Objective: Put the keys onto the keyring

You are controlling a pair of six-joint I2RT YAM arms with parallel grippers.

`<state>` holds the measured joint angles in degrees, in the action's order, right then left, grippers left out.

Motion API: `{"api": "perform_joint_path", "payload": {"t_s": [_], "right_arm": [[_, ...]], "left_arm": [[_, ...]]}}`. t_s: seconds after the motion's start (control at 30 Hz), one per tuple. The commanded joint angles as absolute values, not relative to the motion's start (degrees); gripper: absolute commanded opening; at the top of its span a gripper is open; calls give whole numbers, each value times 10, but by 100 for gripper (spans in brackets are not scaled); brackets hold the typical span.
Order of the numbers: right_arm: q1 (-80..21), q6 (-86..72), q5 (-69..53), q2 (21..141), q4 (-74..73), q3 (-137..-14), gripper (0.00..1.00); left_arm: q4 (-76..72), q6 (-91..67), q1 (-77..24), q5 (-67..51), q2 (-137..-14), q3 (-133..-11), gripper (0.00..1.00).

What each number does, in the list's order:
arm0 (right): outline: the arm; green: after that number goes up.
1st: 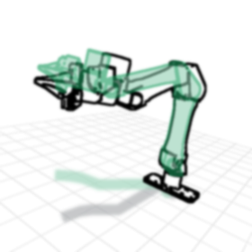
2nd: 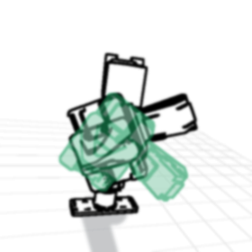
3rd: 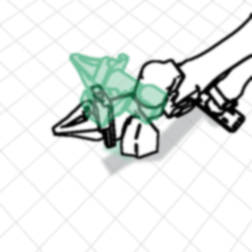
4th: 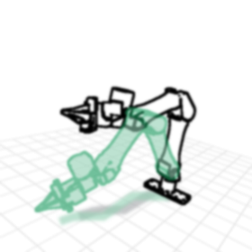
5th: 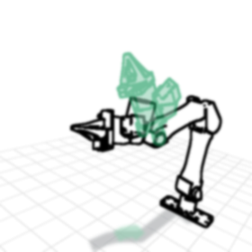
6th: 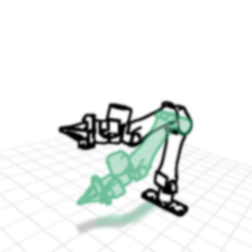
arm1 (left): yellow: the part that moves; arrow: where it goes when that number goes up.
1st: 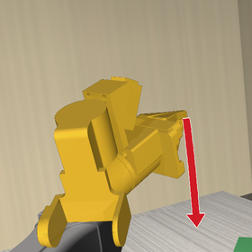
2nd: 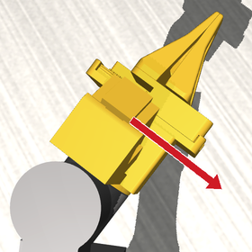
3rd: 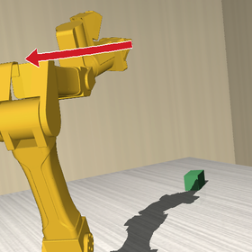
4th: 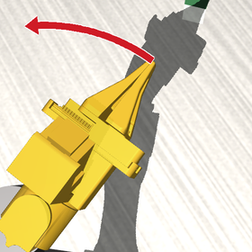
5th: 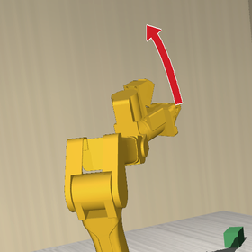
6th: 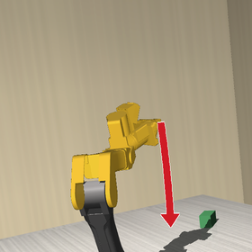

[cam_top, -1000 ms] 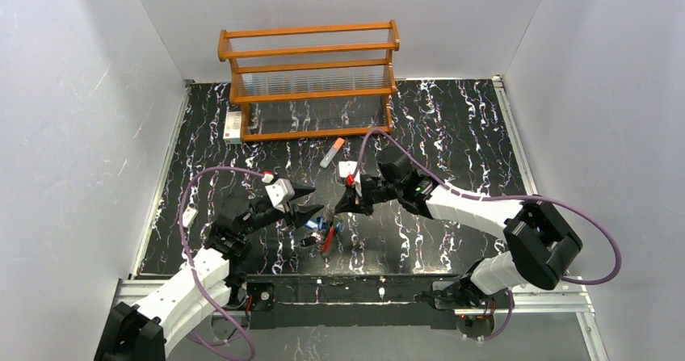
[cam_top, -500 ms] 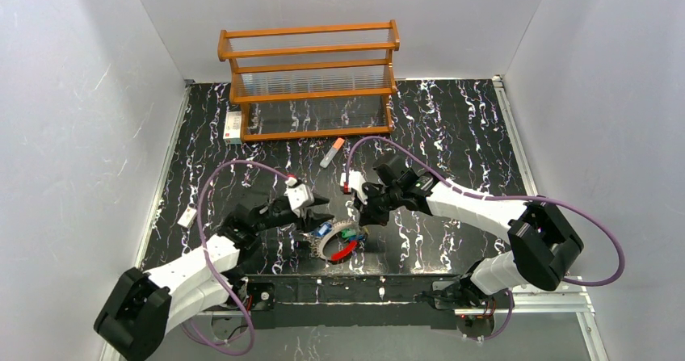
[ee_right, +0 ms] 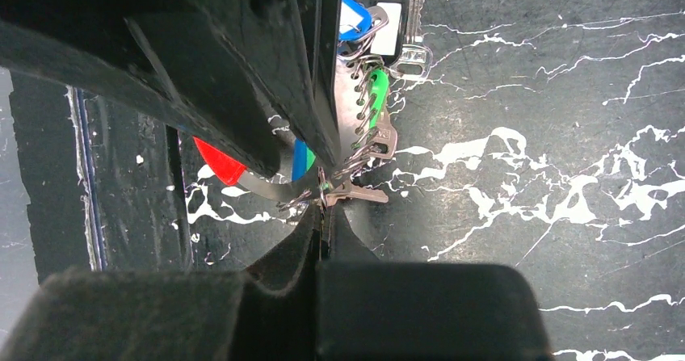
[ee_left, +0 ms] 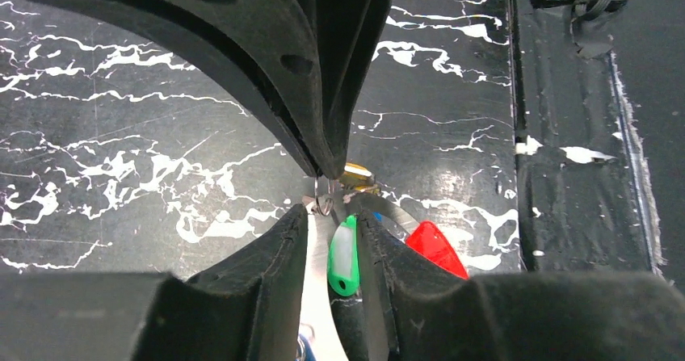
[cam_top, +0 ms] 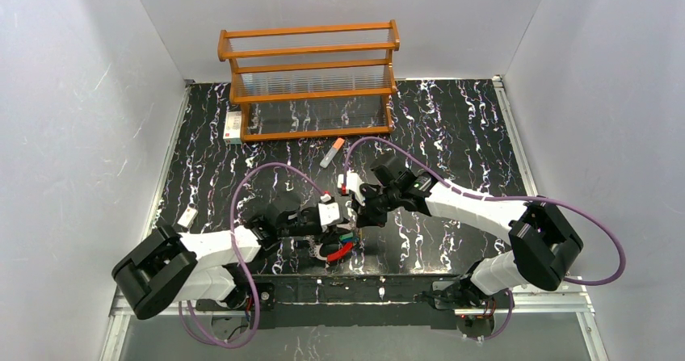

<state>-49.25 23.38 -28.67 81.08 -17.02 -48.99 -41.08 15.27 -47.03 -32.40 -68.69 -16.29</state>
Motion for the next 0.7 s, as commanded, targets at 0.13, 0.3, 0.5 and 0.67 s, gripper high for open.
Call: {"api": "perform_joint_path", "payload": {"t_s": [0.13,0.3,0.5,0.67], "right_arm": [[-498,231,-304,808,-163,-519,1],[-499,231,-306,810,-163,-520,1],[-499,233,-307,811,-161,-521,1],[-499,232,-305,811,-150,-519,1]], "left_arm": [[-435,198,-491,-284,-721,-195,23],[-435,206,-495,-280,-735,-205,17],[-435,212,-499,-288,-750,-210,5],[-435,202,-501,-288,-742,-206,0]]}}
